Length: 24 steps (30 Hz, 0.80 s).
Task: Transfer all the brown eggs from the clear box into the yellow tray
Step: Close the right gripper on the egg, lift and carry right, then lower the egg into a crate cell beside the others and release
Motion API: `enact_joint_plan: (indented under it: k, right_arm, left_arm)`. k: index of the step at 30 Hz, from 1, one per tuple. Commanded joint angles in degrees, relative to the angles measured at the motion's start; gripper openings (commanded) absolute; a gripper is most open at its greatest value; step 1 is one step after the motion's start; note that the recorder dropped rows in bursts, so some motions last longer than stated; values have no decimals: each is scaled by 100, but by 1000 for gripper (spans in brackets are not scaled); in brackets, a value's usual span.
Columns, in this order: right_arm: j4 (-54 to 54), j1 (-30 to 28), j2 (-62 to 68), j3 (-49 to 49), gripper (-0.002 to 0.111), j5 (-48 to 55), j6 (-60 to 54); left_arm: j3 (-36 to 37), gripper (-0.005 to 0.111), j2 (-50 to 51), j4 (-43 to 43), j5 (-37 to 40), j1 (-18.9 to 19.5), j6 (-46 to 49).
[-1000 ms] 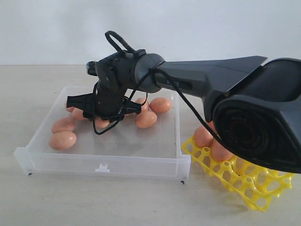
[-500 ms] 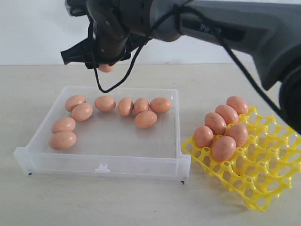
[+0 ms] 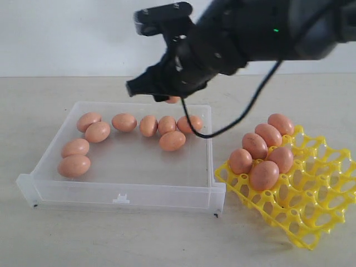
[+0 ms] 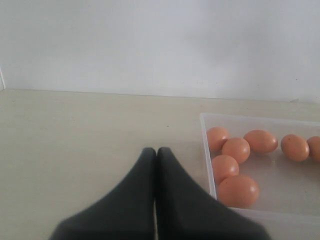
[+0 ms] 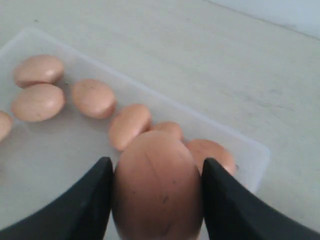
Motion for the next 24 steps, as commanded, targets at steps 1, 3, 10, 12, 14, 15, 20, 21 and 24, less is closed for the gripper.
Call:
enact_joint_plan:
  k: [1,3,10,12,14,15,20,21,24]
  right_arm:
    - [-1004,-538,-903,1238,4,-906,645]
    - [-1457,-777,-1193,1623,4,-956,1027]
    - [-1963,-1595,-2038,2605,4,-1056,1238]
    - [-1967,-1676,-2154,2800,4,-1056,1182]
    - [-1944,-1762,-2232,3023,4,-1134,1118]
    - [-1834,-1840,-2245,3136,4,-1249,1025]
    - [-544,-2220,-2298,3684,4,-2040,-541]
    - [-310,-2295,-2298,3748,4,-2092,-791]
    - [412,-2489,-2298,3929,4,-2347,-1539]
  left_arm:
    - [17,-4,17,12,-34,4,13]
    - [17,-4,17,12,-34,4,13]
    - [17,-4,17,12,-34,4,13]
    - [17,-4,17,12,-34,4,13]
    - [17,-4,17,12,-34,4,13]
    - [17,-4,17,12,-34,4,13]
    - [17,-4,17,12,-34,4,13]
    - [17,-4,17,12,-34,4,13]
    - [17,-4,17,12,-34,4,13]
